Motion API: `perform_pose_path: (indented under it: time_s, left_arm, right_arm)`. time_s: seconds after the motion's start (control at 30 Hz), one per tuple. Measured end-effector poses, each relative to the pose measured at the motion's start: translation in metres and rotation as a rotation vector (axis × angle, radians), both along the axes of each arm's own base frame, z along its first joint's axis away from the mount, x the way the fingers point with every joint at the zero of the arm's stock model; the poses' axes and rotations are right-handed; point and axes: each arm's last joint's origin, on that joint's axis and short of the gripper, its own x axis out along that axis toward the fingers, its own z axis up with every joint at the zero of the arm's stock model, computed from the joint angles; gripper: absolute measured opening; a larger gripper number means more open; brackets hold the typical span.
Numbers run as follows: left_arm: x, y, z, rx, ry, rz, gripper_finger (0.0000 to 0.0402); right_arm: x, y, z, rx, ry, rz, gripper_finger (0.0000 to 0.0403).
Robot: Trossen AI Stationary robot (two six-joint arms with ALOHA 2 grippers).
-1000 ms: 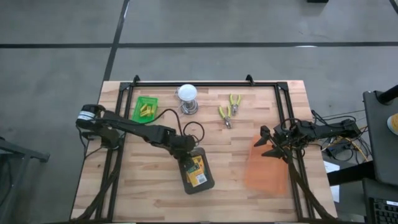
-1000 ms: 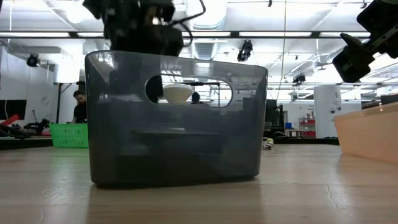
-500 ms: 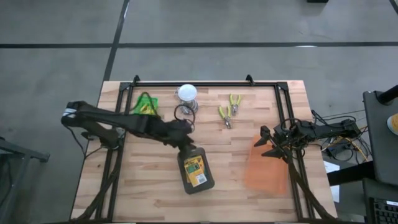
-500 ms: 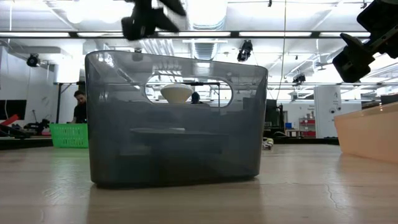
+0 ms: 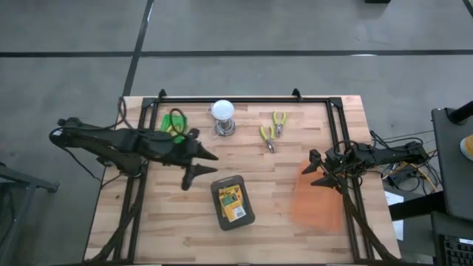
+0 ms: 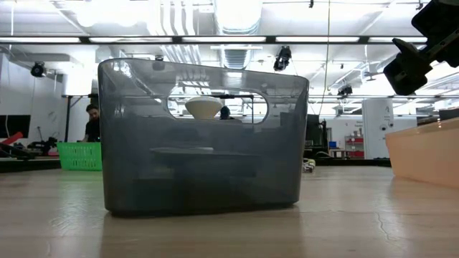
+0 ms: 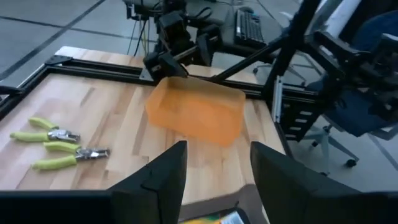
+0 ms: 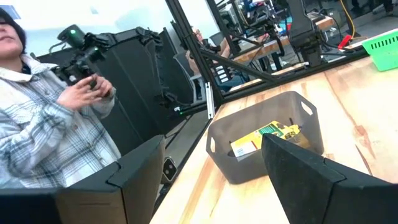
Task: Pick & Place School Supplies
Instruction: Put the green puncher into the orange bin
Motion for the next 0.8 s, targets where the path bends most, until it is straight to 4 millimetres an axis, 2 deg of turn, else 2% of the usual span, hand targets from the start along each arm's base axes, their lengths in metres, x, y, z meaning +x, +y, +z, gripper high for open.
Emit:
perform_pose_path:
  time_s: [0.23, 0.43, 0.67, 0.8]
  left_arm:
    - [-0.048, 0.009, -0.011, -0.011, -0.075, 0.008, 0.0181]
    - [-0.085, 0.017, -0.029, -0.031, -0.154, 0.005, 0.0181]
    - [-0.113, 0.024, -0.062, -0.044, -0.172, -0.01, 0.0181]
    - [-0.125, 0.027, -0.07, -0.06, -0.235, -0.011, 0.0181]
  right_arm:
    - [0.0, 0.0, 0.0, 0.0, 0.0, 0.0, 0.0267]
    - [0.0, 0.0, 0.0, 0.0, 0.0, 0.0, 0.0261]
    - [0.0, 0.0, 0.0, 0.0, 0.0, 0.0, 0.0264]
    - [0.0, 0.0, 0.0, 0.0, 0.0, 0.0, 0.0267]
